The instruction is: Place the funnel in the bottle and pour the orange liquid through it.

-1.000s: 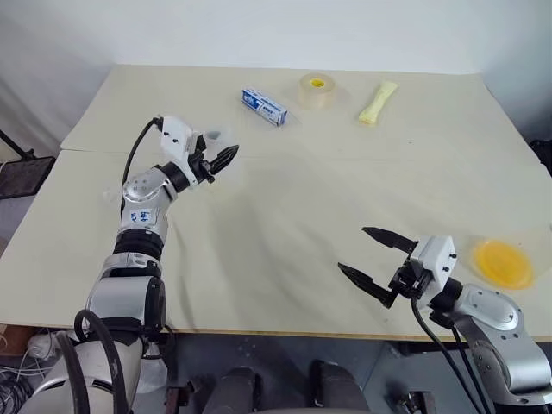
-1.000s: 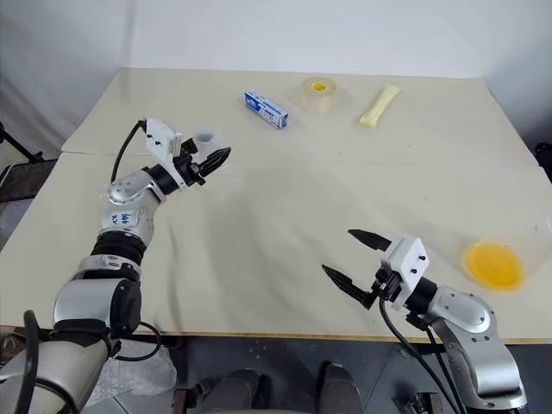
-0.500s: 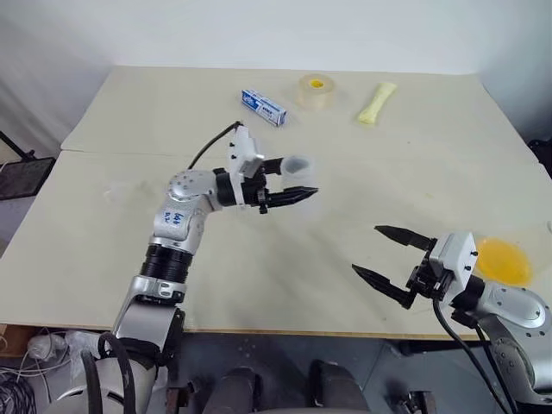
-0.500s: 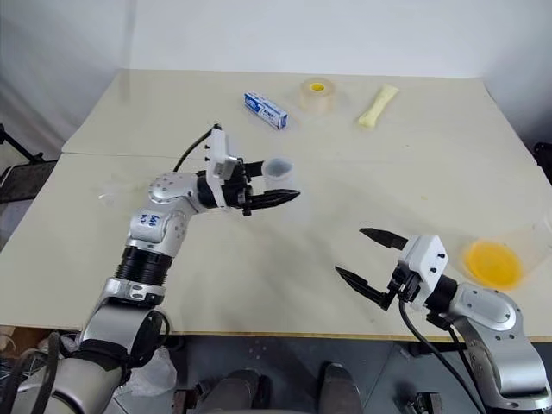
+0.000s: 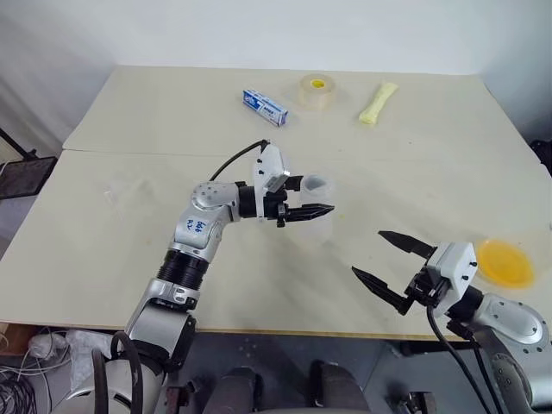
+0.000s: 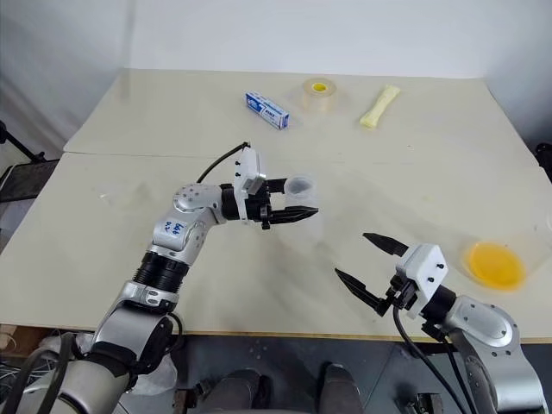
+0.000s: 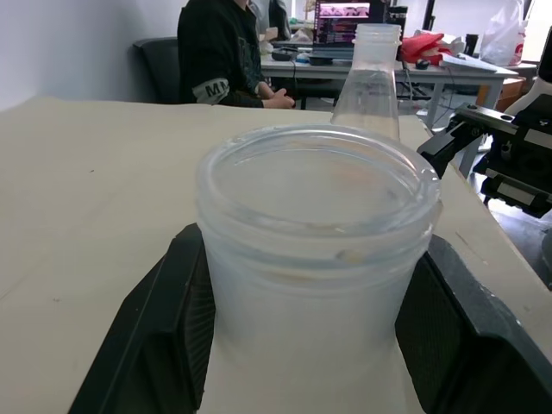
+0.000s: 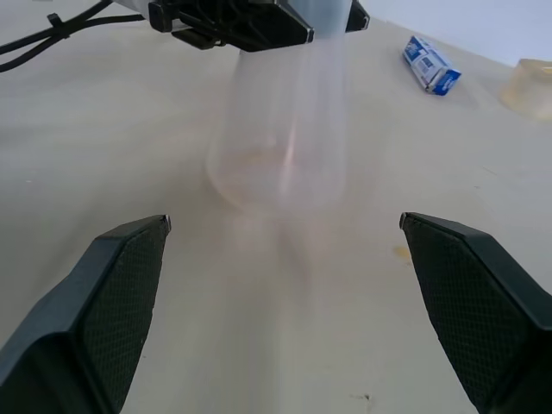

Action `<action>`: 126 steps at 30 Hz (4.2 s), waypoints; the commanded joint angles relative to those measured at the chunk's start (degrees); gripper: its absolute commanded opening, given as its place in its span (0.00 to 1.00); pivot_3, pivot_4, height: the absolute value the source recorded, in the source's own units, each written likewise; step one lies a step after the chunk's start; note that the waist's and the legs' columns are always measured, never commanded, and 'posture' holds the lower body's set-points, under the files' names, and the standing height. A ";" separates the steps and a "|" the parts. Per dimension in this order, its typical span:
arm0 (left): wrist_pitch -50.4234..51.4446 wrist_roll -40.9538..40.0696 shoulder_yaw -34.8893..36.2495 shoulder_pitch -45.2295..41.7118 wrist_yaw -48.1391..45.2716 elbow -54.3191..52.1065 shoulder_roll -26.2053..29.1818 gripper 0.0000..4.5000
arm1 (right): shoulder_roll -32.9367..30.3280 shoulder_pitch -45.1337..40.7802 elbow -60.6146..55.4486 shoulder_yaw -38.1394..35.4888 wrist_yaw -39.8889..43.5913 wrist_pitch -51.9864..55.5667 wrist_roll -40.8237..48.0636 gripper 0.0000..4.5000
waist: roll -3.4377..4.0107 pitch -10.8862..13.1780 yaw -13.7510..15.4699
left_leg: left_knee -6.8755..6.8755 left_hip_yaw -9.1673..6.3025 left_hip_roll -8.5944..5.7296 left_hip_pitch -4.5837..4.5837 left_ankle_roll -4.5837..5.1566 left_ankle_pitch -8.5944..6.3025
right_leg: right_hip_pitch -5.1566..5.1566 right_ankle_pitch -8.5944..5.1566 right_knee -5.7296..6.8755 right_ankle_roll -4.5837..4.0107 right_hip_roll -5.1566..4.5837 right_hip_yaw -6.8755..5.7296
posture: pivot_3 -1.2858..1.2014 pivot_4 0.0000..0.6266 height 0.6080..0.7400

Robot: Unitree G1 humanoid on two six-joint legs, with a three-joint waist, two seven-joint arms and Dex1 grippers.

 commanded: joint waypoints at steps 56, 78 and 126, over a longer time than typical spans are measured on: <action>7.12 -14.62 48.16 53.25 18.45 -34.98 19.39 0.99 | -4.13 -10.13 6.72 1.65 15.22 2.99 7.14 1.00 | 0.04 0.01 -0.02 | 0.05 -0.26 0.14 0.12 -0.14 -0.10 | 0.09 -0.09 0.09 -0.17 -0.15 0.44 | 0.52 0.24 1.00; -11.20 -2.14 36.36 26.04 25.08 6.34 24.74 0.99 | -5.17 -10.76 6.56 0.44 15.69 2.40 6.20 1.00 | 0.04 0.01 -0.32 | -0.01 -0.12 0.13 0.14 -0.17 -0.14 | -0.10 -0.12 0.38 -0.23 -0.01 -0.07 | 0.52 0.24 1.00; -0.21 -2.34 7.43 -13.12 -15.46 7.37 25.19 0.01 | -6.76 -10.82 6.75 -3.92 11.51 -0.31 3.79 1.00 | -0.02 0.04 -0.20 | 0.11 -0.02 0.11 0.06 -0.13 -0.12 | -0.12 -0.11 0.50 -0.21 0.05 -0.12 | 0.52 0.24 1.00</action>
